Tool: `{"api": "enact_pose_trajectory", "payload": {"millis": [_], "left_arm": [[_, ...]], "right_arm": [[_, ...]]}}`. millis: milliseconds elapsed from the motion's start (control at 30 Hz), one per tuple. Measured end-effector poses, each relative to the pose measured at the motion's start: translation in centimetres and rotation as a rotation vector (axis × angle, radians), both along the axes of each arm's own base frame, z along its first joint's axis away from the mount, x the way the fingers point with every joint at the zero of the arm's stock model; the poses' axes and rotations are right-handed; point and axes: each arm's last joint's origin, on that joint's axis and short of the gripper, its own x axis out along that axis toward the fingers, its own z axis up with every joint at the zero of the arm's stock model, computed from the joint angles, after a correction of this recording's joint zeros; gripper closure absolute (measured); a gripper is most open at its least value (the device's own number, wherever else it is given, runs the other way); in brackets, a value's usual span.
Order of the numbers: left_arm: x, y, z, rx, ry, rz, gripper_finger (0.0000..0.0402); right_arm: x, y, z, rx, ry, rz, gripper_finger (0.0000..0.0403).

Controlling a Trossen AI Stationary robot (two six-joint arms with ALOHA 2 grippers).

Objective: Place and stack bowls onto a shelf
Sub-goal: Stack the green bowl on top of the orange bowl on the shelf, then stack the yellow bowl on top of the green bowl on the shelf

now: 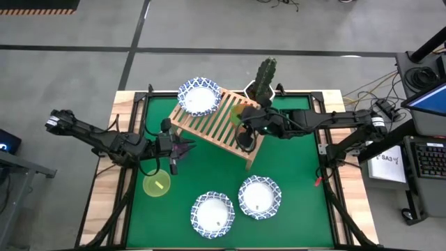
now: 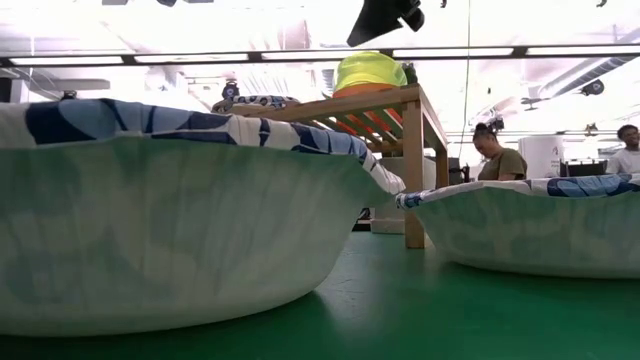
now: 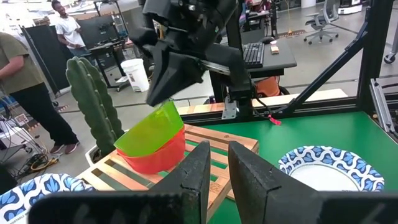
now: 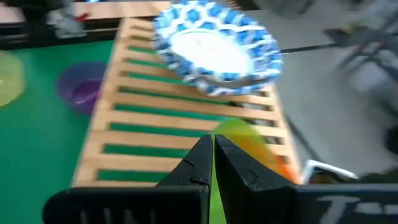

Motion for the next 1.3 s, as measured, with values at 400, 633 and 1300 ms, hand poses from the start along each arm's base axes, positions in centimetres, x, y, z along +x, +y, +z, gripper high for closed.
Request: {"api": "enact_pose_trajectory", "payload": {"millis": [400, 633, 1300], "left_arm": [[0.0, 0.0, 0.0, 0.000, 0.000, 0.000, 0.0361], [0.0, 0.0, 0.0, 0.000, 0.000, 0.000, 0.0361], [-1.4, 0.3, -4.7, -0.708, 0.304, 0.214, 0.0361]], "right_arm": [[0.0, -0.1, -2.1, 0.026, 0.037, -0.040, 0.0394], [0.0, 0.1, -2.2, 0.030, 0.025, -0.039, 0.0394], [-7.1, 10.8, -5.6, 0.004, -0.009, 0.277, 0.0394]]}}
